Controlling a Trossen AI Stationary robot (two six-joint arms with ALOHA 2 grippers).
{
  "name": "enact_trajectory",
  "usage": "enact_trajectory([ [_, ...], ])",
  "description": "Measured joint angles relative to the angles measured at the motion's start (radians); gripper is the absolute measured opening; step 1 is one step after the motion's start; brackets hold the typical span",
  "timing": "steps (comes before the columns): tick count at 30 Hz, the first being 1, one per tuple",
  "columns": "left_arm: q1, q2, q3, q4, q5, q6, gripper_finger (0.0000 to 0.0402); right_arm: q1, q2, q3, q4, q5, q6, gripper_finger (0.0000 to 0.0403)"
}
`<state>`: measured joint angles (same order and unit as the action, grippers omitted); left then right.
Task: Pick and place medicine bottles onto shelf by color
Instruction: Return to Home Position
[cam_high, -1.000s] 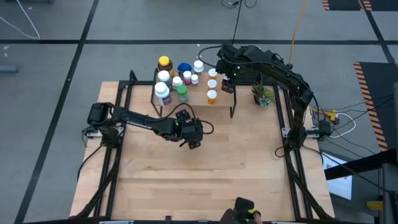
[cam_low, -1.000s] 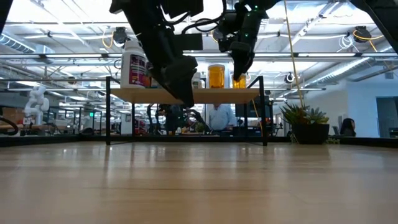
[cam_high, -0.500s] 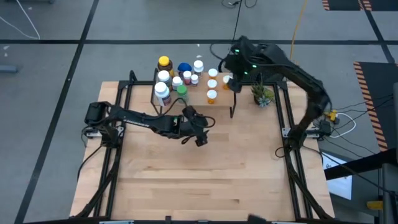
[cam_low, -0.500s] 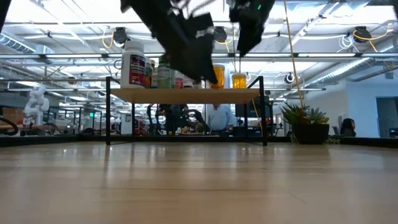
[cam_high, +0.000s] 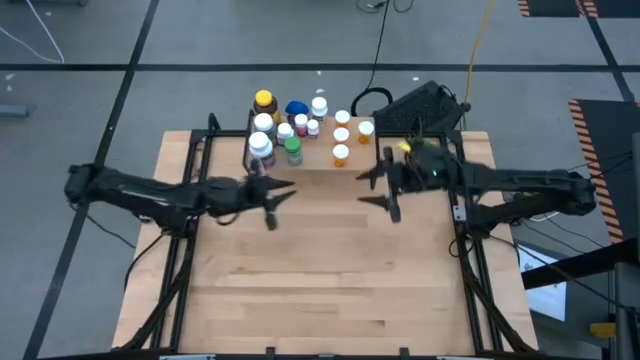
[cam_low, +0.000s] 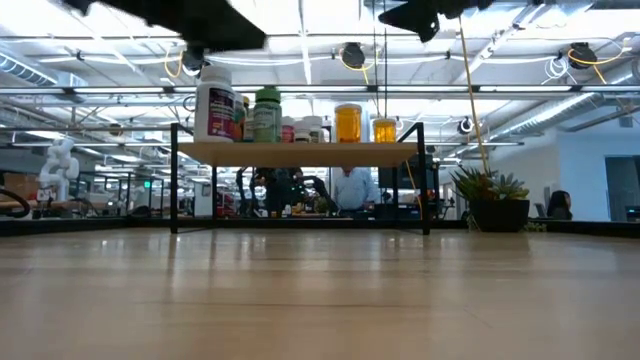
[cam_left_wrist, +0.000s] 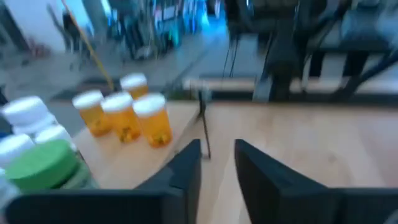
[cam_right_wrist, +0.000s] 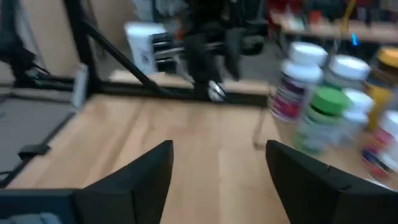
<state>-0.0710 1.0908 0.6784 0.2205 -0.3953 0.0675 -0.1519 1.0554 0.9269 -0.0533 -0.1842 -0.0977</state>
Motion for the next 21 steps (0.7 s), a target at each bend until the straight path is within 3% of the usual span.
enact_trajectory([
  [4, 0.008, -0.219, -0.167, 0.071, 0.025, 0.001, 0.0063, 0.062, -0.053, -0.207, 0.26, 0.027, 0.006, 0.0228],
  [8, 0.007, -0.425, -0.276, 0.06, 0.021, -0.008, 0.003, 0.085, -0.105, -0.359, 0.403, 0.077, 0.008, 0.0209],
  [12, 0.004, -0.601, -0.362, 0.023, 0.008, 0.033, 0.0004, 0.084, -0.185, -0.446, 0.437, 0.083, 0.009, 0.0197],
  [21, 0.004, -0.854, -0.418, -0.174, -0.027, 0.035, 0.0013, 0.084, -0.426, -0.547, 0.402, 0.066, 0.007, 0.0191],
])
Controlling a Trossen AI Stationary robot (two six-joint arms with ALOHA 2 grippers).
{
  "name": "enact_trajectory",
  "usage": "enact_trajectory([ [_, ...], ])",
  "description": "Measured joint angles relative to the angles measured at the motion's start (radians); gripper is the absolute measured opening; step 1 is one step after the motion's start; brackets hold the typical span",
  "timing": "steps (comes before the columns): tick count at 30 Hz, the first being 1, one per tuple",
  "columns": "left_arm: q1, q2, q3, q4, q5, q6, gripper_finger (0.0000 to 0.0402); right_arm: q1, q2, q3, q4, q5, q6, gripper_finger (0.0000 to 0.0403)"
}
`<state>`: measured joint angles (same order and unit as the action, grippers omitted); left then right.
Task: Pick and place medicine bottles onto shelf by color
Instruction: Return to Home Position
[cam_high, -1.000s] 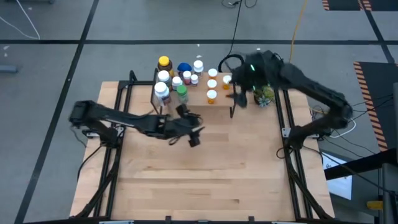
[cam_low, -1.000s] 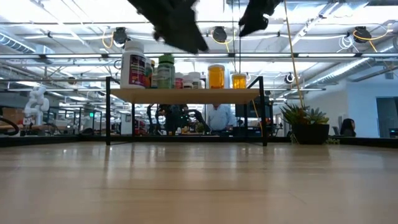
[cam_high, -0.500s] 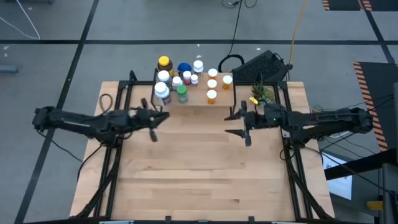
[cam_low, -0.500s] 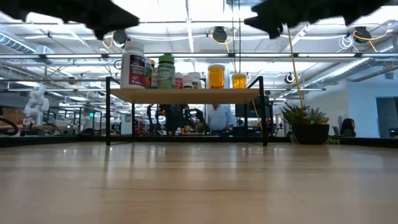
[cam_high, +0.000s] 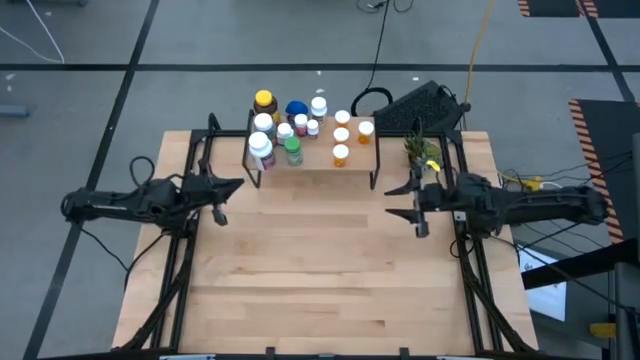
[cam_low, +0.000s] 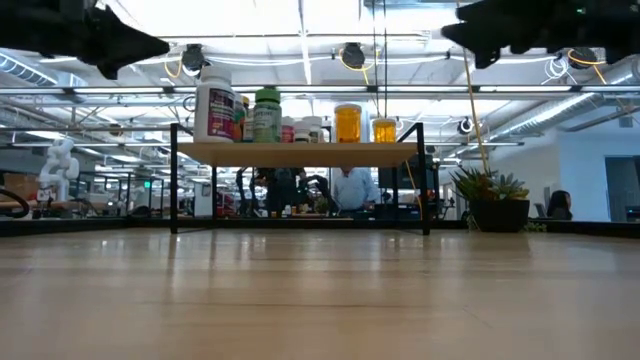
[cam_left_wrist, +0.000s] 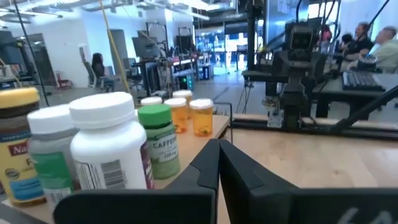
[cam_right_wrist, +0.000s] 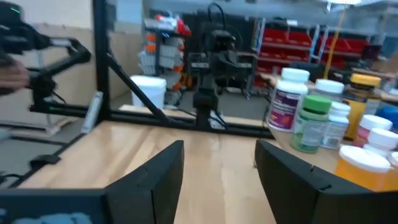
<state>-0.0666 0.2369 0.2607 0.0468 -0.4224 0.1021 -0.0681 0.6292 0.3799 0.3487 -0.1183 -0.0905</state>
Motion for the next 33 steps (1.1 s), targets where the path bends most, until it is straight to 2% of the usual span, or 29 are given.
enact_trajectory([
  [6, 0.0, -0.076, 0.001, -0.07, 0.009, 0.006, 0.0006, 0.0, -0.169, -0.097, -0.002, -0.015, 0.03, 0.0191],
  [13, 0.0, -0.134, 0.001, -0.186, 0.013, -0.015, 0.0012, 0.0, -0.297, -0.165, -0.001, -0.014, 0.042, 0.0191],
  [17, 0.0, -0.147, 0.001, -0.195, 0.018, -0.009, 0.0003, 0.0, -0.337, -0.182, -0.019, -0.014, 0.042, 0.0191],
  [24, 0.0, -0.149, 0.002, -0.229, 0.03, 0.002, 0.0013, -0.018, -0.384, -0.182, -0.11, -0.013, 0.061, 0.0191],
  [33, 0.0, -0.149, 0.002, -0.254, 0.03, 0.0, 0.0006, -0.02, -0.396, -0.182, -0.16, -0.013, 0.069, 0.0192],
])
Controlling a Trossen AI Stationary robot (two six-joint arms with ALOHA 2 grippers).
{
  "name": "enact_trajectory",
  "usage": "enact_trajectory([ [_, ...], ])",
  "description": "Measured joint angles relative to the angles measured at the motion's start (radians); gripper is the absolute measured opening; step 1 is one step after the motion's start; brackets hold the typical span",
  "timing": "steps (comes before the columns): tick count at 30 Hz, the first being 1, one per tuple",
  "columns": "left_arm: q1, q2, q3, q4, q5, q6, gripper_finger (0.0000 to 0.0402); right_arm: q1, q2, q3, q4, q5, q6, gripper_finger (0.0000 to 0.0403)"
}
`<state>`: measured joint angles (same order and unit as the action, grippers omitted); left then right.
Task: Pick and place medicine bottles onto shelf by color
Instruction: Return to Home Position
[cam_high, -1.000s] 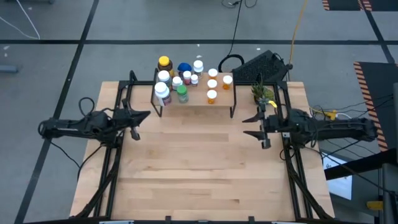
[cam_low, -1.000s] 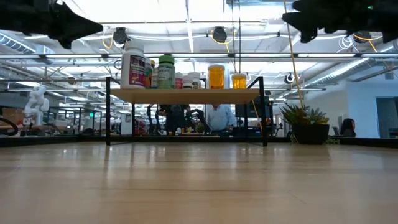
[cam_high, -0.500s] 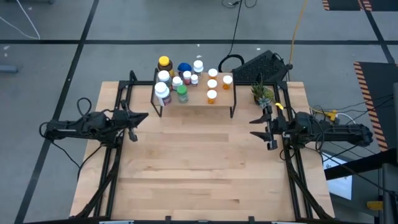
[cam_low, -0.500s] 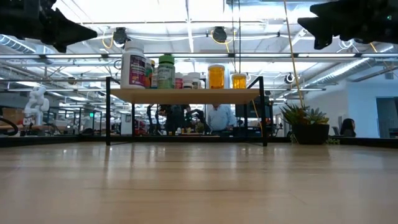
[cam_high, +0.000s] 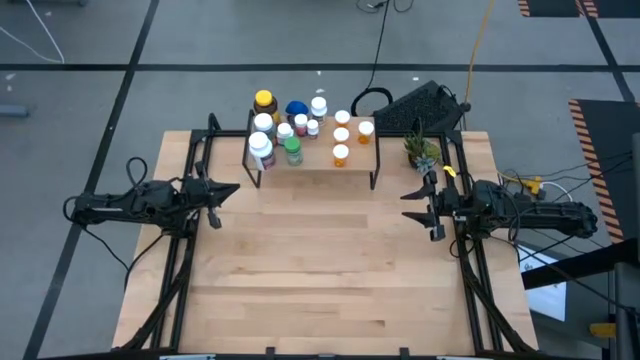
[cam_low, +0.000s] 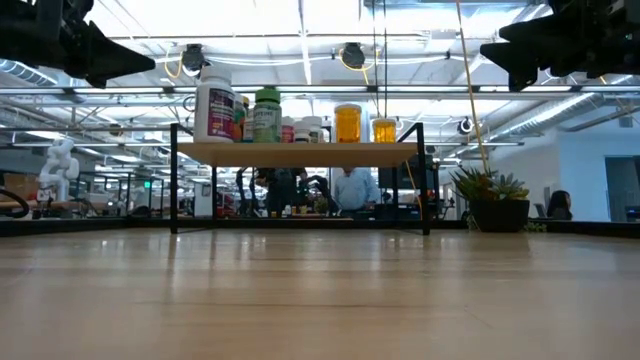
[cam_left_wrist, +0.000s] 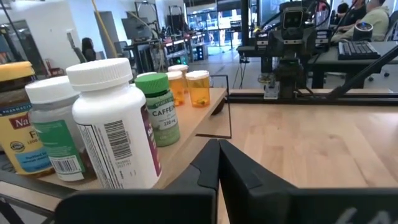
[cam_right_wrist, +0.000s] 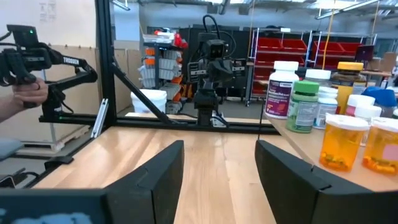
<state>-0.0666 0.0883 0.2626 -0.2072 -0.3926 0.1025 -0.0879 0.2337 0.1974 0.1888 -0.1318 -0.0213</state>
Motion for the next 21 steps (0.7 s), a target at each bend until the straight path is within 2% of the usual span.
enact_trajectory([
  [12, 0.0, 0.0, 0.0, 0.001, 0.001, -0.003, 0.0019, 0.0, -0.003, 0.0, -0.046, -0.012, 0.01, 0.0192],
  [16, 0.0, -0.014, -0.041, 0.016, 0.001, -0.008, 0.0019, 0.0, -0.017, 0.0, -0.046, -0.054, 0.01, 0.0192],
  [21, 0.0, -0.073, -0.106, 0.074, 0.001, -0.005, 0.0019, 0.0, -0.057, 0.0, -0.07, -0.056, 0.018, 0.0192],
])
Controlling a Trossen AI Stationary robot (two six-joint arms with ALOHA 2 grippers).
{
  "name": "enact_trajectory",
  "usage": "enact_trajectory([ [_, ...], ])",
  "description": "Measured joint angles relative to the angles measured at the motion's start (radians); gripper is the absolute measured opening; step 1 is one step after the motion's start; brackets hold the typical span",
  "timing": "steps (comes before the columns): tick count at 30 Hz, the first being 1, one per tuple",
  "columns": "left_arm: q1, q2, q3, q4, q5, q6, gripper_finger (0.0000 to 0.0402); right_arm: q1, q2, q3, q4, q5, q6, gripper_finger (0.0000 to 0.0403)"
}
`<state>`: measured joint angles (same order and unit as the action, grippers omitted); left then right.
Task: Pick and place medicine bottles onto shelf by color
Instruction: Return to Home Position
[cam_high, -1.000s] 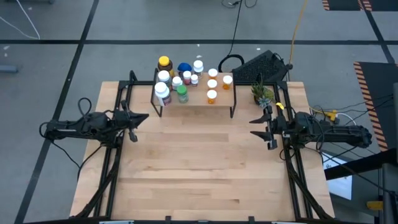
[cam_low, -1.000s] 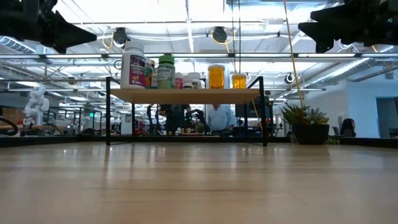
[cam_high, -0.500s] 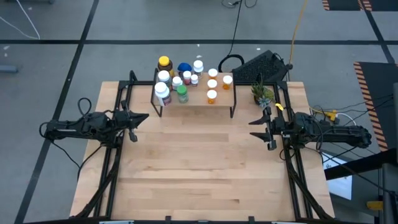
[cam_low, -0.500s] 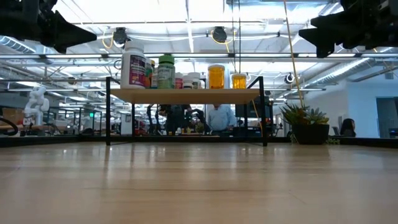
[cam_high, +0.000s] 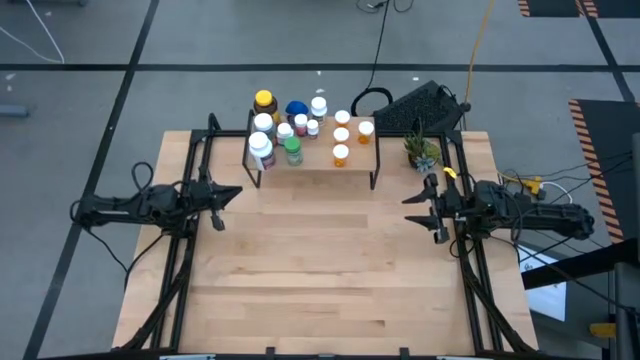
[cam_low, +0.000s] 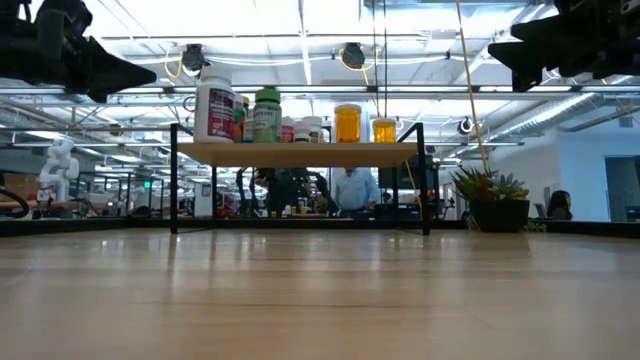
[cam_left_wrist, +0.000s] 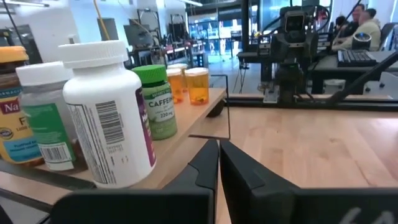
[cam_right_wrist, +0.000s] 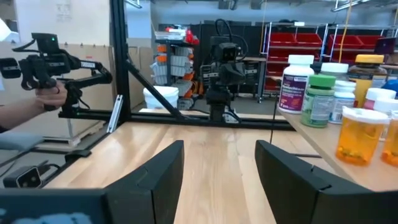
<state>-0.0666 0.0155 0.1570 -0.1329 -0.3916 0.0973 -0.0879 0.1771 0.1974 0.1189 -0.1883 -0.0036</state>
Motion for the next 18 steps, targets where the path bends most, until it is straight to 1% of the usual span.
enact_trajectory([
  [1, 0.0, -0.014, -0.01, 0.001, 0.0, 0.002, 0.0019, 0.0, -0.012, 0.0, -0.014, 0.0, 0.0, 0.0192],
  [7, 0.018, -0.013, -0.03, 0.004, -0.021, -0.007, 0.0019, 0.0, -0.092, 0.0, -0.095, 0.001, -0.008, 0.0192],
  [11, 0.034, -0.013, -0.033, 0.008, -0.022, -0.009, 0.0019, 0.0, -0.143, 0.0, -0.104, 0.001, -0.007, 0.0192],
  [14, 0.052, -0.013, -0.033, 0.027, 0.015, -0.009, 0.0019, 0.0, -0.177, 0.001, -0.133, 0.0, -0.007, 0.0192],
  [16, 0.063, -0.013, -0.035, 0.044, 0.041, -0.009, 0.0019, 0.0, -0.176, 0.001, -0.149, 0.0, -0.007, 0.0192],
  [18, 0.074, -0.013, -0.064, 0.089, 0.061, -0.011, 0.0019, 0.0, -0.173, -0.003, -0.145, 0.0, -0.007, 0.0192],
])
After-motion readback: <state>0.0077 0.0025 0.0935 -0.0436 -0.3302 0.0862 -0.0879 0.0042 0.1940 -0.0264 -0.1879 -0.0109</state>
